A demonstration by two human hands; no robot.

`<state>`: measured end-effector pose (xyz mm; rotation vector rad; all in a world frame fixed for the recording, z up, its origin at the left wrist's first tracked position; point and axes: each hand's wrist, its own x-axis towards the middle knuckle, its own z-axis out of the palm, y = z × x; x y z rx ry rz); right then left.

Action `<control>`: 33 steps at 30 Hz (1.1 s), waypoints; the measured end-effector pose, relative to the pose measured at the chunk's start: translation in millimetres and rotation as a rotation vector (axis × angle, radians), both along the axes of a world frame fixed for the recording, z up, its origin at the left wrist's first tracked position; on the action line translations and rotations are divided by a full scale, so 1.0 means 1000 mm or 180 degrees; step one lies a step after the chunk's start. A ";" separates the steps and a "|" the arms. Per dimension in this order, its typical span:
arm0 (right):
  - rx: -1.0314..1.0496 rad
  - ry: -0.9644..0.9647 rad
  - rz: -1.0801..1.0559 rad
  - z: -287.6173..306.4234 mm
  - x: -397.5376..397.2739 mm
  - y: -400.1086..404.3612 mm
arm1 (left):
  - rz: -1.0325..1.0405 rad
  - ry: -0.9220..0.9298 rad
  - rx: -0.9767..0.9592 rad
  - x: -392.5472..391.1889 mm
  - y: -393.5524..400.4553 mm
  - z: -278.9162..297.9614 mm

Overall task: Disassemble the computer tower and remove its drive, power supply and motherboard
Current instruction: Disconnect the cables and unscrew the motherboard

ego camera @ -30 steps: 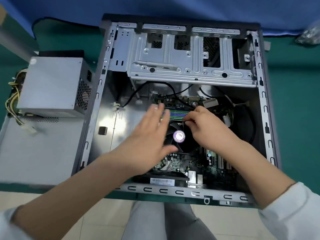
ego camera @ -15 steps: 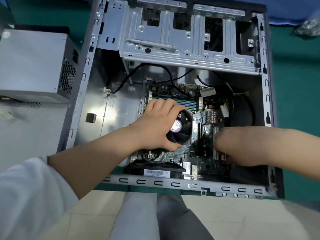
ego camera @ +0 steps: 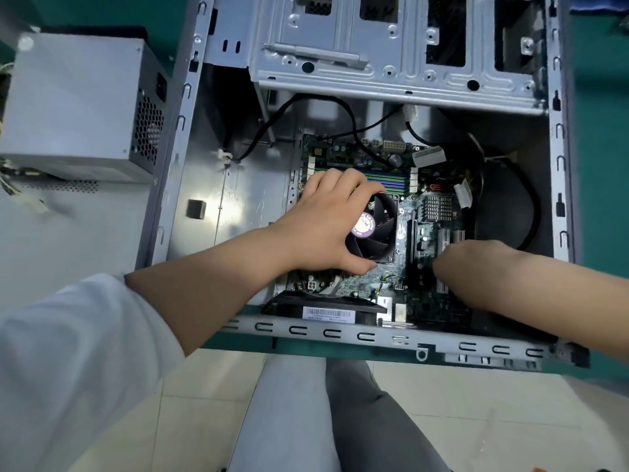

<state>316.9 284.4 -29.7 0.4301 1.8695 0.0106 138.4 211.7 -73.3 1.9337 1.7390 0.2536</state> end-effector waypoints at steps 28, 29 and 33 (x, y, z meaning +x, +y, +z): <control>-0.0017 0.3166 0.0003 0.033 0.027 0.038 | -0.0251 0.0401 -0.0089 0.002 0.004 0.016; 0.0163 0.3691 -0.0040 0.031 0.035 0.039 | -0.0362 0.0457 0.0025 0.005 0.004 0.019; 0.0981 0.4704 -0.0968 0.020 0.049 0.040 | -0.0698 0.0480 0.0550 0.021 0.009 0.030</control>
